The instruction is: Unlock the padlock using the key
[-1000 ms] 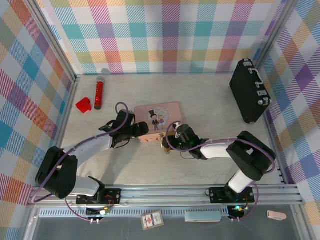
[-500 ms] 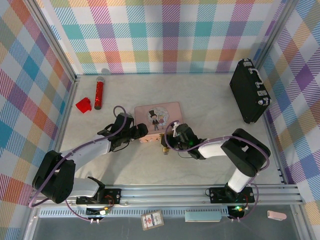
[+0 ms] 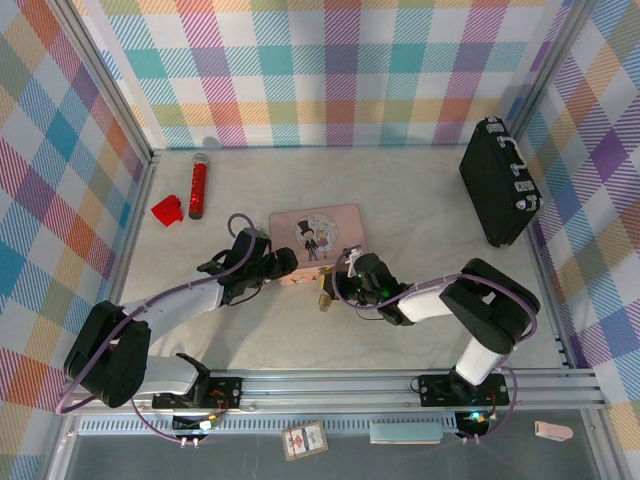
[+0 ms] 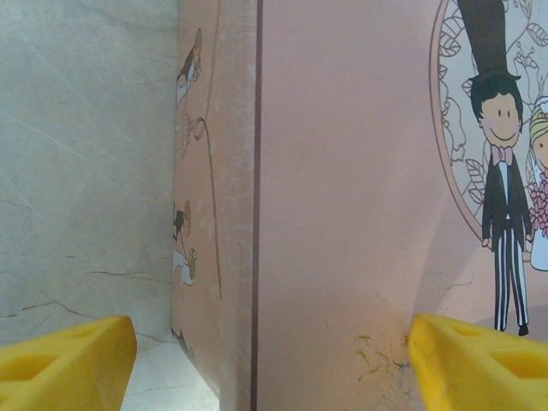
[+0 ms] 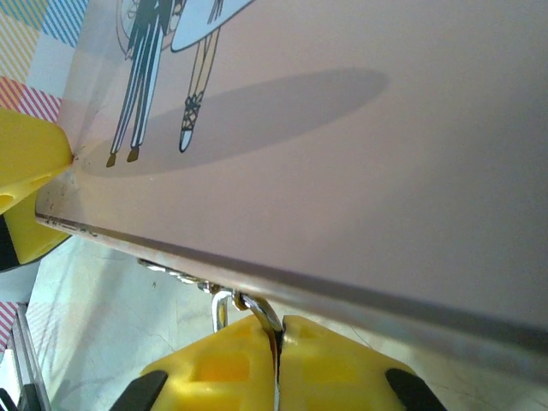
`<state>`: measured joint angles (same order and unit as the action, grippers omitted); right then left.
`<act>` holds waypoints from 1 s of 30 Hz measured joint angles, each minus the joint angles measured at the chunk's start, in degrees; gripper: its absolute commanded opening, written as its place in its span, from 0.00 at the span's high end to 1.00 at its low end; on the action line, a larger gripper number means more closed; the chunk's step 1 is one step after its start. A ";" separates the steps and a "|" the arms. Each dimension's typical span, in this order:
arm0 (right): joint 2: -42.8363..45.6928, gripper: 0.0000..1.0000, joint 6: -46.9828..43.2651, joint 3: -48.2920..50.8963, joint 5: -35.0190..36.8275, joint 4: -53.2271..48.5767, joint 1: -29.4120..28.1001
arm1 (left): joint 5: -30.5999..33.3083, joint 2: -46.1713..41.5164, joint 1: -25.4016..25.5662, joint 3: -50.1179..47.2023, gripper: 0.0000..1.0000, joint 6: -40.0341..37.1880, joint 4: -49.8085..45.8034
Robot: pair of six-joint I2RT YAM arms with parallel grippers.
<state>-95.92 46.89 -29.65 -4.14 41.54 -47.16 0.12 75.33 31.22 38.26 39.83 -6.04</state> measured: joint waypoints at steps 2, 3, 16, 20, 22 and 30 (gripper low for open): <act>0.00 0.94 0.83 0.35 0.85 0.70 -0.20 | 0.07 0.02 0.98 -0.24 0.18 0.28 0.42; 0.00 0.95 1.20 0.63 1.38 1.16 -0.26 | 0.15 0.02 1.49 -0.24 0.18 0.46 0.48; 0.85 0.97 4.24 2.82 5.27 3.48 -0.55 | 1.03 0.59 4.28 -0.61 0.18 1.77 2.19; 1.95 0.98 6.05 3.96 7.41 3.45 -0.55 | 1.46 1.27 5.44 -0.50 0.18 2.60 3.30; 2.47 0.98 6.82 4.44 8.31 3.39 -0.55 | 1.46 1.57 5.95 -0.24 0.19 2.82 3.41; 4.61 1.00 10.73 5.57 11.93 1.31 -0.57 | 2.01 2.21 8.17 0.26 0.19 3.41 3.69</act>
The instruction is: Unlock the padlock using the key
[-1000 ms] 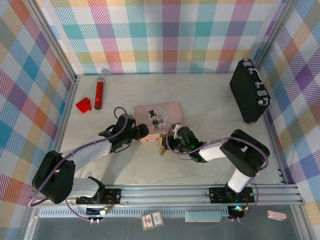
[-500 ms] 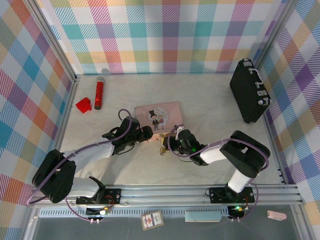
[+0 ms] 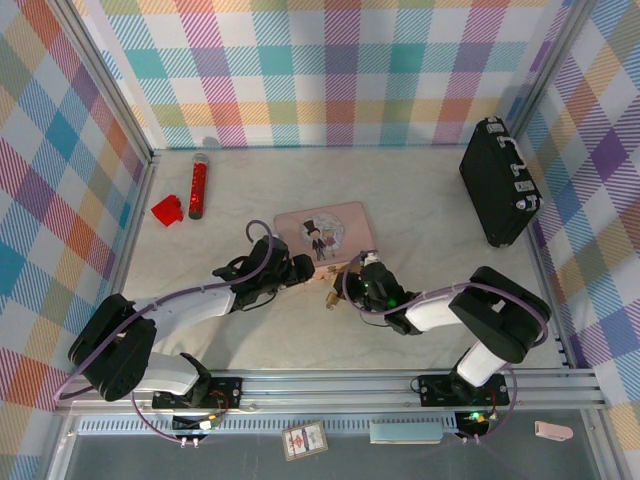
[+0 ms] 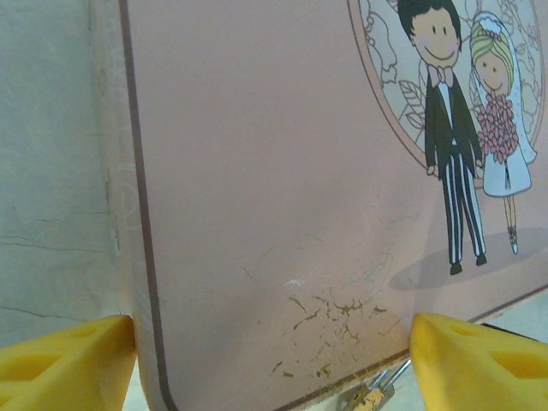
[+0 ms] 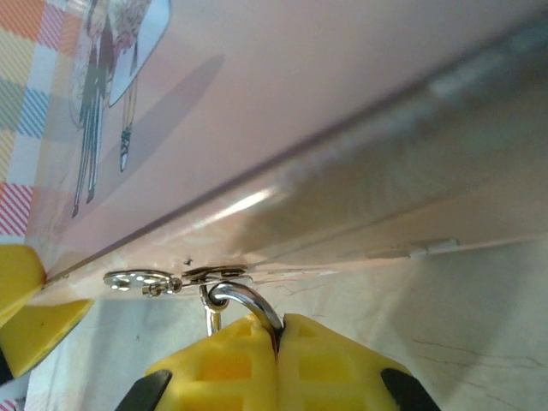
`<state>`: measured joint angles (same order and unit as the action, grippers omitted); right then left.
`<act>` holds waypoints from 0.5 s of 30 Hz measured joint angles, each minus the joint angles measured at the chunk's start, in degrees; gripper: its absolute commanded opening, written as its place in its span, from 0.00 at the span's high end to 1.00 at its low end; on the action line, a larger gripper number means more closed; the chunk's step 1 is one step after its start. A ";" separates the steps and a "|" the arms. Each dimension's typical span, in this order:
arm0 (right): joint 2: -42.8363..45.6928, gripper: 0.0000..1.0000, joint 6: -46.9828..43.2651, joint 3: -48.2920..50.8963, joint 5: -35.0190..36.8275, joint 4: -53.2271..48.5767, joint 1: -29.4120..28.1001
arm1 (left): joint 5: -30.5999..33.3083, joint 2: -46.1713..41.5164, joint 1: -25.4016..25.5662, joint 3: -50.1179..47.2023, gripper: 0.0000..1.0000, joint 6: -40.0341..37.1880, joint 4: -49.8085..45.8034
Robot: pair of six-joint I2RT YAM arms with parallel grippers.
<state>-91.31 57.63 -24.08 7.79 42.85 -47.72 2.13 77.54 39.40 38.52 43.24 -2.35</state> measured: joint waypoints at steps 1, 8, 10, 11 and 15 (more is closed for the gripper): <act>0.35 1.00 0.92 0.68 0.63 0.57 0.02 | -0.15 0.00 0.33 0.00 0.19 0.11 0.04; 0.74 1.00 6.14 1.99 2.75 1.97 0.02 | -1.99 0.00 0.96 0.00 0.16 0.92 0.52; 0.83 1.00 7.06 2.03 3.23 2.03 0.02 | -2.73 -0.04 0.96 0.02 0.16 0.87 0.94; 0.94 1.00 7.50 2.16 3.43 2.05 0.02 | -2.80 -0.04 0.96 0.17 0.15 0.83 0.76; 1.73 1.00 8.66 2.78 4.07 2.08 0.04 | -2.23 -0.24 0.59 1.18 0.14 0.48 -0.74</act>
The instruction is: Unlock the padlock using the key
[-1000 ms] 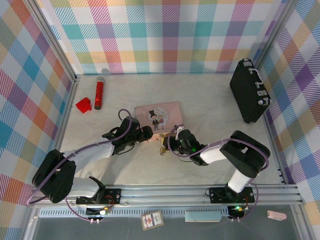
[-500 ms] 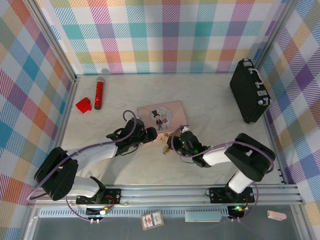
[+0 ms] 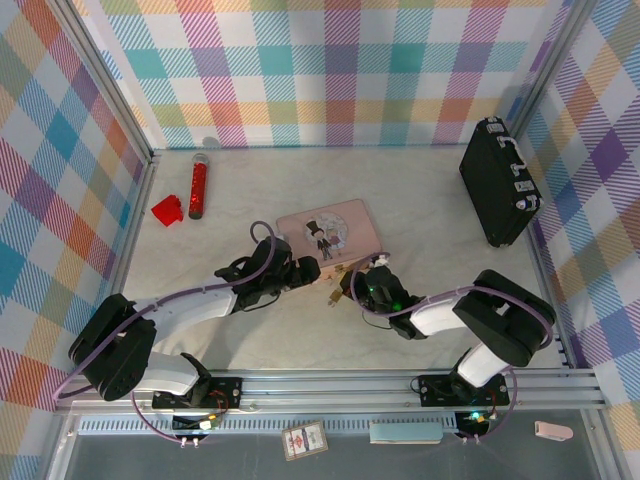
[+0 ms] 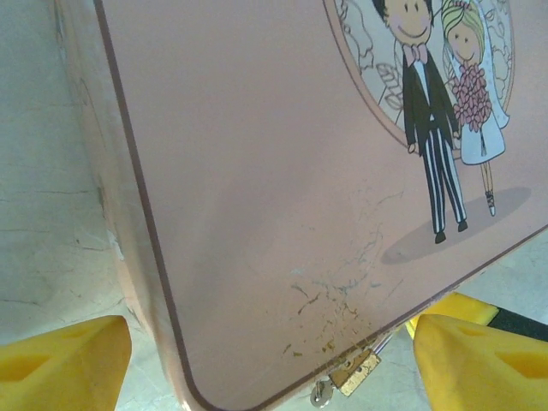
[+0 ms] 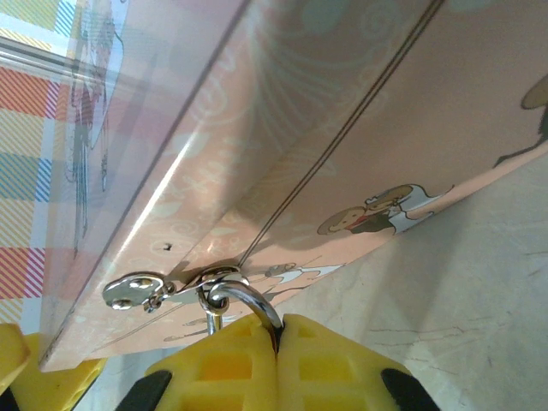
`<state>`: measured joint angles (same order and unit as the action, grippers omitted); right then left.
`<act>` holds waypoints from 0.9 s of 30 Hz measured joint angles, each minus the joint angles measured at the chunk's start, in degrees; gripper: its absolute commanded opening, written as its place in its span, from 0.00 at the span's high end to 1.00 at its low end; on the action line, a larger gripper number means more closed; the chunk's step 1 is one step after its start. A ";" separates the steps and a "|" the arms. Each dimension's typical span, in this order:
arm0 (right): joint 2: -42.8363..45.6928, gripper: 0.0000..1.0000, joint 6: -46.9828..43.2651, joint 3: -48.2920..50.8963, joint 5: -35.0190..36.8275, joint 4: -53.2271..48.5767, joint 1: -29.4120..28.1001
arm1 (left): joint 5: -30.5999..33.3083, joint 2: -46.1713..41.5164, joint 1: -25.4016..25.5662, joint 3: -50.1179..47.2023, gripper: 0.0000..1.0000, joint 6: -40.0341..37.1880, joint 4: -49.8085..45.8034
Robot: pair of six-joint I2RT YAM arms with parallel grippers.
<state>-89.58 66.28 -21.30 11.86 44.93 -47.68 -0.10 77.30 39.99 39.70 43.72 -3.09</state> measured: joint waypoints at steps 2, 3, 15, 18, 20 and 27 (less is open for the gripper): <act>0.04 1.00 0.87 0.09 0.11 0.02 -0.02 | 0.09 -0.11 -0.70 0.22 0.14 0.00 -0.26; 0.04 1.00 1.27 0.11 0.11 0.04 -0.02 | 0.04 -0.11 -1.11 0.22 0.14 0.00 -0.26; 0.07 1.00 9.40 0.70 0.76 0.87 0.02 | -0.94 3.69 -2.27 1.53 0.17 0.90 0.68; 0.07 1.00 12.20 0.72 0.94 0.90 0.02 | -0.94 4.00 -2.27 1.60 0.18 1.57 1.22; 0.07 1.00 13.68 0.74 1.01 0.94 0.02 | -0.94 4.22 -2.27 1.60 0.18 1.84 1.62; 0.15 1.00 16.96 0.87 1.42 0.94 0.02 | -0.94 4.52 -2.27 1.57 0.18 2.54 2.21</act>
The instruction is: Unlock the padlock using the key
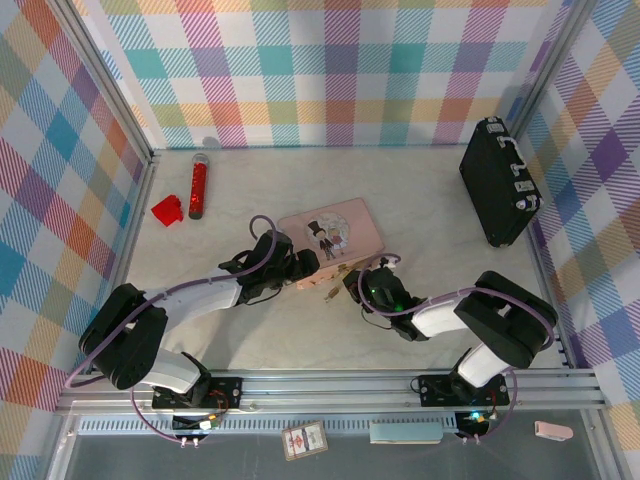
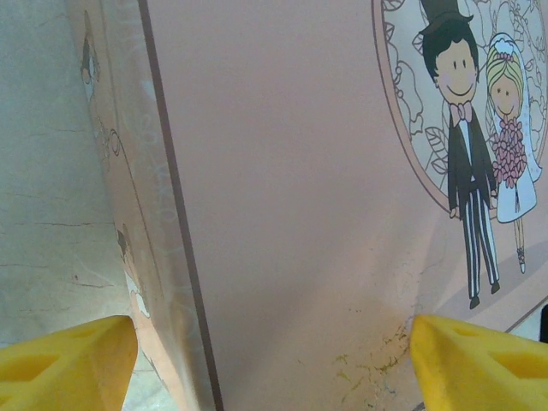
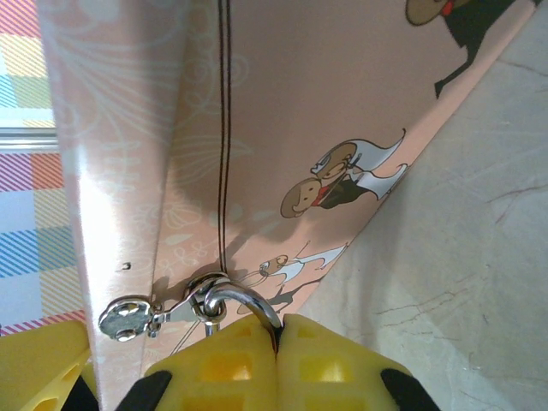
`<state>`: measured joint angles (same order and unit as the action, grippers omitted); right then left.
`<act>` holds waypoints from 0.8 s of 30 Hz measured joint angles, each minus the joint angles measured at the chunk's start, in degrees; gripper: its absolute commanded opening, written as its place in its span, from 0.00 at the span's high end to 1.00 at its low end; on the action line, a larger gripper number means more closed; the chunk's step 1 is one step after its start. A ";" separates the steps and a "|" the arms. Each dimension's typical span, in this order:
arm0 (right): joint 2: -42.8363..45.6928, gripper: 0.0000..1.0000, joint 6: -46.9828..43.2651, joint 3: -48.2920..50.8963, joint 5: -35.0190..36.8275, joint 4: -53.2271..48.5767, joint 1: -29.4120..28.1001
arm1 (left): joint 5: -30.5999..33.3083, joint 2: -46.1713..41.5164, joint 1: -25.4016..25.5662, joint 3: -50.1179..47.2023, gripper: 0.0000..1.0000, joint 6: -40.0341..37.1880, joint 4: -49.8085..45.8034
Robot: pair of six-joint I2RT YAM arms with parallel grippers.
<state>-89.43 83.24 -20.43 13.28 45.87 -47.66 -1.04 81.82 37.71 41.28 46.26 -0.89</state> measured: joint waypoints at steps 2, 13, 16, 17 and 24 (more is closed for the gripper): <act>0.28 1.00 0.94 0.31 0.57 0.02 0.00 | 0.00 0.15 0.00 0.00 0.18 0.39 0.28; 0.66 1.00 5.33 0.94 1.92 0.24 -0.02 | 0.02 0.22 0.02 -0.37 0.18 1.11 1.16; 0.66 1.00 6.56 0.96 2.10 0.22 -0.04 | 0.02 0.22 0.02 -0.55 0.19 1.33 1.36; 0.66 1.00 7.02 1.01 2.12 0.26 -0.07 | 0.00 0.22 0.00 -0.57 0.19 1.36 1.46; 0.68 1.00 9.16 1.68 3.30 1.27 -0.04 | -0.02 0.63 0.02 -0.63 0.19 1.99 2.54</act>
<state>-88.75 92.40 -18.74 16.58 47.13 -47.70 -1.06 82.46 37.74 40.64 48.25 1.65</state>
